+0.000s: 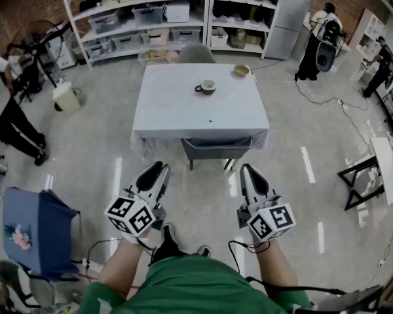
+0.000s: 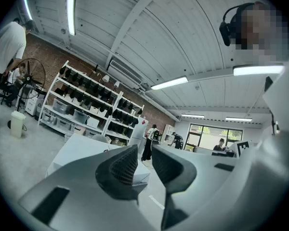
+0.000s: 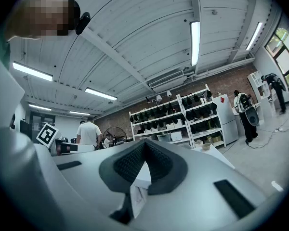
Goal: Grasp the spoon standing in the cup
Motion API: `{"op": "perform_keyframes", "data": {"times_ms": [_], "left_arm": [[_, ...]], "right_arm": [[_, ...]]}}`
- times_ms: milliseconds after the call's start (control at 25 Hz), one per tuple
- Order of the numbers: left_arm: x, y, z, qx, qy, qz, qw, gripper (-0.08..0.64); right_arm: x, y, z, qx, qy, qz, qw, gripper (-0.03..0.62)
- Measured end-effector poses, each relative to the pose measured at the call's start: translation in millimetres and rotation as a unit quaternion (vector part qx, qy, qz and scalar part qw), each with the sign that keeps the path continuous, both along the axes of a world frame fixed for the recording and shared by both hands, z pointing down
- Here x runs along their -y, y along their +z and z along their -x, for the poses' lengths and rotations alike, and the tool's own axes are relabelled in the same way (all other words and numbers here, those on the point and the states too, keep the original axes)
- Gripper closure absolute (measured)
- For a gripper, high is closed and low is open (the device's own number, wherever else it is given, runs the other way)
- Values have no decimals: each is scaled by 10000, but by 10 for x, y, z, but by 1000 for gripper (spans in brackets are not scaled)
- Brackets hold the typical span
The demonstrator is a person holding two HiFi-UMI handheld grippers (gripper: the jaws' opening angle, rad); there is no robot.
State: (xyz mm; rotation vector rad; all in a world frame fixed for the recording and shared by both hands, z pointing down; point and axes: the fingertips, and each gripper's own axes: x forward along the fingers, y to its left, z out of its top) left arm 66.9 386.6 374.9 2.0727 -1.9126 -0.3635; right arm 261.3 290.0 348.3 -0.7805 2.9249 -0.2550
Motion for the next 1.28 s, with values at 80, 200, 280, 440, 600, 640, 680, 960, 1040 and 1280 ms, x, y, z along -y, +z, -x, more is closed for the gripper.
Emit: {"op": "perform_keyframes", "data": {"times_ms": [80,200,280,440,600,640,680,960,1040,1280], "left_arm": [[-42,49,86,-24,-43,24,10000,457],[-44,61,310,-8,-55,-23,10000,457],[-3,3,543,-5,-29,-58,10000,457],[158,-128,1046,-12,77,-101,9999,457],[255,-16,1528,-27,185,-159,9997,457],[300,-14,1671,-26,207,-186,9996,457],[352,-27,1809,-28,230,-208,9995,457],[645,-63,2498,-148,373,-284,9988,457],[677,3,2618,-197,382,-308,9986,457],[1092,-57,2882,-265,309,-296,9987,457]], "right_arm": [[-30,57,41,18,23,68,10000,569],[-44,86,212,10,79,44,10000,569],[-24,36,414,-13,151,25,9999,569],[95,-111,850,9,338,67,9994,569],[188,-50,1206,104,627,37,9980,569],[235,-60,1308,104,718,23,9974,569],[284,-84,1401,94,815,17,9966,569],[541,-169,1764,-40,1393,79,9902,569],[569,-110,1831,-96,1481,95,9889,569],[1011,-242,2018,-157,1601,64,9870,569]]}}
